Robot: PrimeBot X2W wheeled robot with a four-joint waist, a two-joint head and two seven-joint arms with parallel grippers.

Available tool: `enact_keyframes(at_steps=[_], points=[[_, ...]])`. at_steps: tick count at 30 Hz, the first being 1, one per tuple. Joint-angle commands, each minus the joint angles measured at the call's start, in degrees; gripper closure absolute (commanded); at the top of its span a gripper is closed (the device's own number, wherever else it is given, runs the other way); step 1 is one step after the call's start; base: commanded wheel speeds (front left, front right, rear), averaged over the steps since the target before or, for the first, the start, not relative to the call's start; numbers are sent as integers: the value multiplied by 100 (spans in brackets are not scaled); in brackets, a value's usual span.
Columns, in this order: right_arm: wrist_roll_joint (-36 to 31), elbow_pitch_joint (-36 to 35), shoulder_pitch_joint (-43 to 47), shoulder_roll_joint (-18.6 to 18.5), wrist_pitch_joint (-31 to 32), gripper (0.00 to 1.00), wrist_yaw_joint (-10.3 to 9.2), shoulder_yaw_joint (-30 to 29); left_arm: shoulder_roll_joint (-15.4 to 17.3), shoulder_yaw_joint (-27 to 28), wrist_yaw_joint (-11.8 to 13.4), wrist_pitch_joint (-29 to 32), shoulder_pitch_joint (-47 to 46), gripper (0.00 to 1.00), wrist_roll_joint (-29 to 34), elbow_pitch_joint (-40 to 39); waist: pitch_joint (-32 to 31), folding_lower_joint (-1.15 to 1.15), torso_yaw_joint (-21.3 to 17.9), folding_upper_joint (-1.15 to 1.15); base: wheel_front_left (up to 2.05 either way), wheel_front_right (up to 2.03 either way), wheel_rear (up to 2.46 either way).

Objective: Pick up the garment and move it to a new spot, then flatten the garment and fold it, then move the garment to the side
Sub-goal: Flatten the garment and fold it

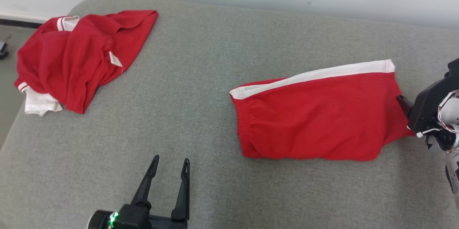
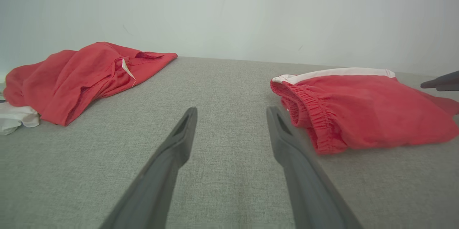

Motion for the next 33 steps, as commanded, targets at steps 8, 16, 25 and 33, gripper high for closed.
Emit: enact_keyframes(at_steps=[8,16,25,33], points=[[-312,182,-116,94,146,0,-13,-345,-103,184,-233,-18,242,0,404,-364,385,1,296,0,0,0,0],[-436,362,127,335,787,0,2,-288,-226,345,-384,-18,277,0,532,-395,450,1,323,0,0,0,0],[-763,27,313,127,481,100,-16,-461,-332,499,-540,-18,332,0,553,-211,259,1,277,0,0,0,0],[-1383,-23,343,78,-150,100,-15,-1017,-379,573,-705,-18,197,0,468,19,-32,1,71,0,0,0,0]])
